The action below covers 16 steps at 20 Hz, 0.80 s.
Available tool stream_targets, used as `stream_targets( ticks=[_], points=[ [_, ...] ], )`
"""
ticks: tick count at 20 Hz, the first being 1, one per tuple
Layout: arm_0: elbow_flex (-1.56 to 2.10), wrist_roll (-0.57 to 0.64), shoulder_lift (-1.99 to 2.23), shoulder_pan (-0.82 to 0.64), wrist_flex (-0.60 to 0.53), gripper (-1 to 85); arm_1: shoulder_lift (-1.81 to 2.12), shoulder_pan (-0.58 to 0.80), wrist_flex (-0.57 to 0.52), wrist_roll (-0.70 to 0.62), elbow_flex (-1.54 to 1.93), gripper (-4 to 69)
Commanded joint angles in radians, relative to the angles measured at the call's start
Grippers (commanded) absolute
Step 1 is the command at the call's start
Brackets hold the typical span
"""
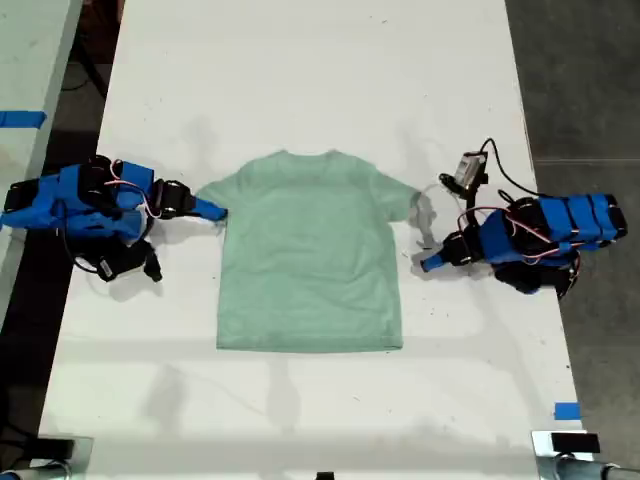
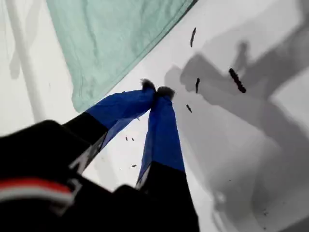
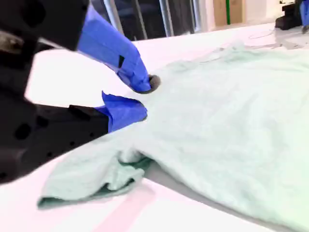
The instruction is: Fold t shirt
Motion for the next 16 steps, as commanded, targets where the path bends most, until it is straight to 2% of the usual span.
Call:
stream_targets(
  ticks=[1, 2, 3, 4, 5, 7, 9, 11, 13, 16],
  points=[
    [0.038, -0.201, 0.009, 0.097, -0.034, 11.5, 0.011, 0.051, -0.026, 0.026, 0.009, 1.3],
    [0.038, -0.141, 0.009, 0.120, -0.084, 4.8, 0.011, 0.074, -0.018, 0.002, -0.026, 3.3],
    [0.038, -0.135, 0.009, 0.155, -0.086, 0.2, 0.011, 0.126, -0.014, -0.048, -0.060, 9.4],
    [0.038, -0.158, 0.011, 0.158, -0.092, 2.6, -0.003, 0.195, 0.000, -0.094, -0.101, 17.4],
    [0.038, -0.147, 0.011, 0.140, -0.124, -0.1, -0.043, 0.270, 0.035, -0.133, -0.161, 20.1],
    [0.038, -0.100, 0.012, 0.081, -0.175, 6.8, -0.209, 0.423, 0.067, -0.218, -0.311, 24.8],
    [0.026, 0.063, 0.012, -0.086, -0.239, 7.0, -0.548, 0.591, 0.051, -0.302, -0.503, 23.8],
    [0.032, 0.141, 0.012, -0.249, -0.219, 8.4, -0.896, 0.749, 0.011, -0.408, -0.689, 25.7],
    [0.032, 0.140, 0.012, -0.290, -0.198, 12.5, -1.088, 0.854, -0.083, -0.476, -0.776, 26.8],
    [0.032, 0.123, 0.012, -0.270, -0.195, 12.0, -1.373, 0.882, -0.155, -0.500, -0.943, 26.9]
  ],
)
